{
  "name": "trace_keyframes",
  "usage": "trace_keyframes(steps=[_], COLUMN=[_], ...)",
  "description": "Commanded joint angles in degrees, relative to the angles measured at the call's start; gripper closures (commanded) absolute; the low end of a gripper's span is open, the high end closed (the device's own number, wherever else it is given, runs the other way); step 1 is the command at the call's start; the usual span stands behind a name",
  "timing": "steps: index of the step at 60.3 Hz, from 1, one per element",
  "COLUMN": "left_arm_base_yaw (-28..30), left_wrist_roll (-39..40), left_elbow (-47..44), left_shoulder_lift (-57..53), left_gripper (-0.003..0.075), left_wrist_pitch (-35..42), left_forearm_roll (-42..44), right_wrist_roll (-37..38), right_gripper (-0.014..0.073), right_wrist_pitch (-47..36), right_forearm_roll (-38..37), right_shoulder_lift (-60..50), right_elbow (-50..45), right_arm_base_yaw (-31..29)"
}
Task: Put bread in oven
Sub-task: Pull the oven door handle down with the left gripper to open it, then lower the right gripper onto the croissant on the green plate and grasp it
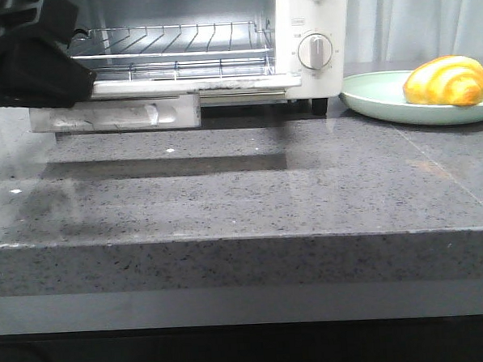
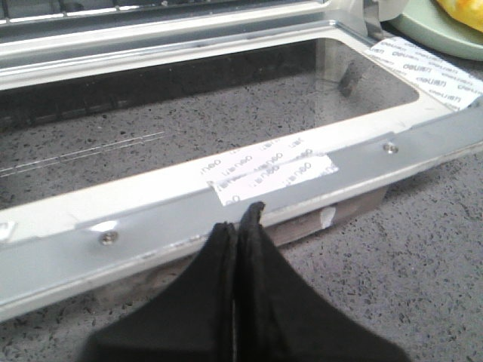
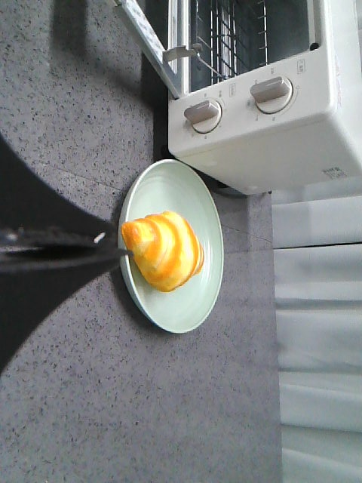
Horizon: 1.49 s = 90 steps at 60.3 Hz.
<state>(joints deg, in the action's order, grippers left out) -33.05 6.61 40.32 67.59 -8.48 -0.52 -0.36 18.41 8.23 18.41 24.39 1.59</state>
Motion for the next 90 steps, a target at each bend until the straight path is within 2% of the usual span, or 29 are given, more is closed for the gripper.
trace_keyframes(steps=[1, 11, 17, 28, 40, 56, 60, 64, 72, 78, 82, 90], left_arm_base_yaw=[0.5, 0.5, 2.43, 11.85, 20.8, 23.54, 23.55, 23.55, 23.55, 23.55, 23.55, 23.55], left_wrist_roll=[0.55, 0.55, 0.55, 0.55, 0.55, 0.55, 0.55, 0.55, 0.55, 0.55, 0.55, 0.55], left_elbow=[1.87, 1.87, 1.87, 1.87, 0.81, -5.95, -7.48, -8.58, -9.14, -9.14, -9.14, -9.14], left_shoulder_lift=[-2.88, -7.18, -10.44, -16.01, -20.72, -29.68, -31.55, -32.71, -33.7, -33.7, -33.7, -33.7], left_gripper=[0.0741, 0.0741, 0.0741, 0.0741, 0.0741, 0.0741, 0.0741, 0.0741, 0.0741, 0.0741, 0.0741, 0.0741], left_wrist_pitch=[6.32, 5.96, 5.44, 3.99, 0.68, 0.68, 0.68, 0.68, 0.35, 0.35, 0.35, 0.35], left_forearm_roll=[-0.37, -0.37, -0.37, -0.23, 1.3, 1.7, 1.79, 1.79, 1.79, 1.79, 1.79, 1.79], right_wrist_roll=[-0.1, -0.1, -0.1, -0.04, 0.36, 1.16, 1.16, 1.16, 1.16, 1.16, 1.16, 1.16], right_gripper=[0.0659, 0.0659, 0.0659, 0.0655, 0.065, 0.0642, 0.0599, 0.051, 0.0209, 0.0046, 0.0013, 0.0013], right_wrist_pitch=[-4.51, -4.51, -4.01, -1.27, 0.18, -0.85, -1.7, -2.36, -2.45, -1.32, 0.04, 1.61], right_forearm_roll=[0.26, 0.26, 0.26, 0.26, 2.51, 8.09, 9.8, 11.22, 14.13, 14.36, 14.36, 14.65], right_shoulder_lift=[0.84, 0.84, 0.84, 3.98, 17.43, 36.38, 40.33, 43.64, 50.73, 55.25, 58.12, 63.24], right_elbow=[1.92, 1.92, 1.92, 2.63, 7.78, 18.86, 21.73, 24.15, 29.59, 33.49, 36.11, 40.36], right_arm_base_yaw=[-0.33, -0.33, -0.33, -0.33, -0.33, -0.39, -0.96, -1.89, -4.2, -4.64, -4.64, -4.64])
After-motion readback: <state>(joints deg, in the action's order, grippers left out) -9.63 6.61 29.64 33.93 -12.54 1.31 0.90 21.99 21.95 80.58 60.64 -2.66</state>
